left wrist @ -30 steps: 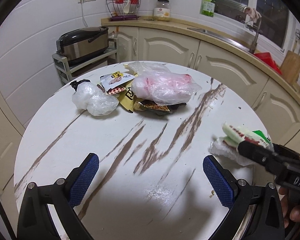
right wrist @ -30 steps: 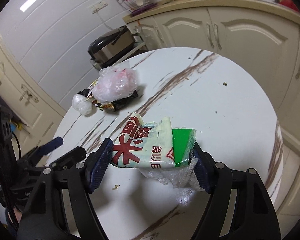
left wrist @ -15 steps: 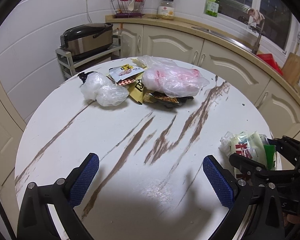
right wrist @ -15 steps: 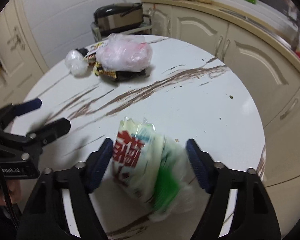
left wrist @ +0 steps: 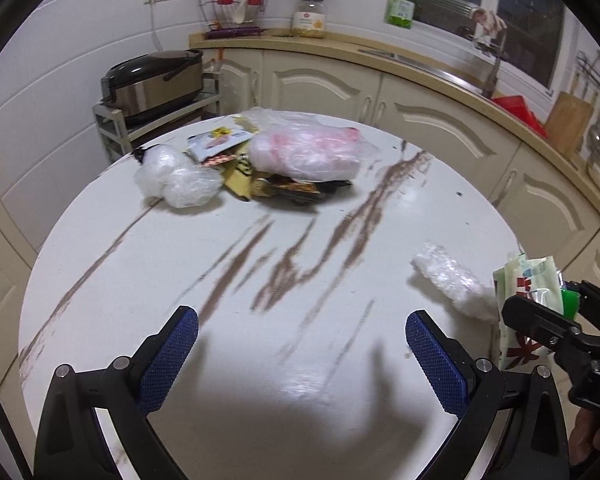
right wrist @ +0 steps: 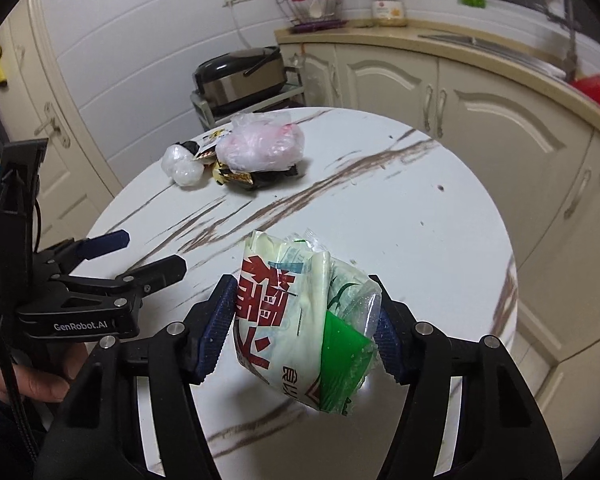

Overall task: Collect trash
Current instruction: 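Grasp the white-and-green printed snack bag with the right tool, then grasp the clear plastic packaging with the left tool while the right tool holds the bag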

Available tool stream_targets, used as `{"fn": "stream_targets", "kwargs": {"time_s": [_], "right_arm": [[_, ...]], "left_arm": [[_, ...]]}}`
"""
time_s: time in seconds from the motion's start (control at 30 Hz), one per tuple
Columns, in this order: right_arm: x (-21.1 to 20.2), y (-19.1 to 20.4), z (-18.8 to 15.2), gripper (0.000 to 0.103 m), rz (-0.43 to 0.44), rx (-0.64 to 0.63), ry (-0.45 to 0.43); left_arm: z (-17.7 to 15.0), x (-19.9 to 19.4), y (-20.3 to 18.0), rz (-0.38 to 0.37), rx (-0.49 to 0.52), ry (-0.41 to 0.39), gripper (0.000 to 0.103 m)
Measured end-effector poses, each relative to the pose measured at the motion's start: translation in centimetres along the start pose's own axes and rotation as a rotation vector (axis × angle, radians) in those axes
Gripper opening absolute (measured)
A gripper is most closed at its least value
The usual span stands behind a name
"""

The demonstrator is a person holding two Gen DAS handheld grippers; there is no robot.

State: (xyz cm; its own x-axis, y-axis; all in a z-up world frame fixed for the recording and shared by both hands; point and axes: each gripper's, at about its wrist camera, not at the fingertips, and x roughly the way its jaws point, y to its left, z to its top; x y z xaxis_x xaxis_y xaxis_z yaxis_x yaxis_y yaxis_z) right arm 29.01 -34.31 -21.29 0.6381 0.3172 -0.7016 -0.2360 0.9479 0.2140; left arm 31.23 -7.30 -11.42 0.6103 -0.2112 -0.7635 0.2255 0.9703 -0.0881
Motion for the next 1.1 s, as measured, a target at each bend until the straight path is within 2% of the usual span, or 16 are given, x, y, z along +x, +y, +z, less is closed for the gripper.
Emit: {"fn": "stream_targets", "kwargs": {"time_s": [0.23,0.53,0.63,0.67,0.7,0.73,0.8,0.83,0.87,1.0,1.1], "right_arm": [[-1.0,-3.2,-1.5,0.061,-0.037,0.100,-0.013],[-1.9,-8.5,-2.2,0.061,-0.077,0.213,-0.042],[-2.3,-9.7,-2.3,0.061,-0.073,0.233,-0.053],[-2.3,-10.0,-2.3,0.061,-0.073,0.237,-0.055],[-2.3,-10.2,-2.4,0.061,-0.071,0.242,-0.056],[-2.4,-10.5,-2.5,0.061,-0.069,0.247,-0.057],[-2.4,-10.9,-2.7,0.061,-0.065,0.257,-0.060],[-2.5,-11.0,-2.8,0.061,-0.062,0.263,-0.062],[-2.5,-11.1,-2.8,0.061,-0.060,0.266,-0.063],[-2.6,-11.2,-3.1,0.060,-0.054,0.276,-0.067],[-3.1,-11.3,-3.4,0.056,-0.056,0.283,-0.077]], "left_arm": [[0.9,1.3,-4.4,-0.033,0.068,0.019,0.102],[3.1,5.4,-9.3,-0.074,0.098,0.064,0.100],[2.8,7.3,-10.7,-0.102,0.128,0.105,0.088],[2.7,7.5,-11.1,-0.097,0.147,0.096,0.083],[2.6,7.4,-11.6,-0.105,0.177,0.085,0.070],[2.6,7.3,-12.1,-0.118,0.200,0.082,0.064],[2.5,7.3,-12.6,-0.148,0.231,0.084,0.041],[2.3,7.2,-12.8,-0.162,0.245,0.084,0.036],[2.3,7.3,-13.1,-0.182,0.257,0.086,0.024],[2.7,7.4,-12.9,-0.241,0.238,0.090,0.018],[3.5,6.7,-12.1,-0.252,0.220,0.059,0.018]]}}
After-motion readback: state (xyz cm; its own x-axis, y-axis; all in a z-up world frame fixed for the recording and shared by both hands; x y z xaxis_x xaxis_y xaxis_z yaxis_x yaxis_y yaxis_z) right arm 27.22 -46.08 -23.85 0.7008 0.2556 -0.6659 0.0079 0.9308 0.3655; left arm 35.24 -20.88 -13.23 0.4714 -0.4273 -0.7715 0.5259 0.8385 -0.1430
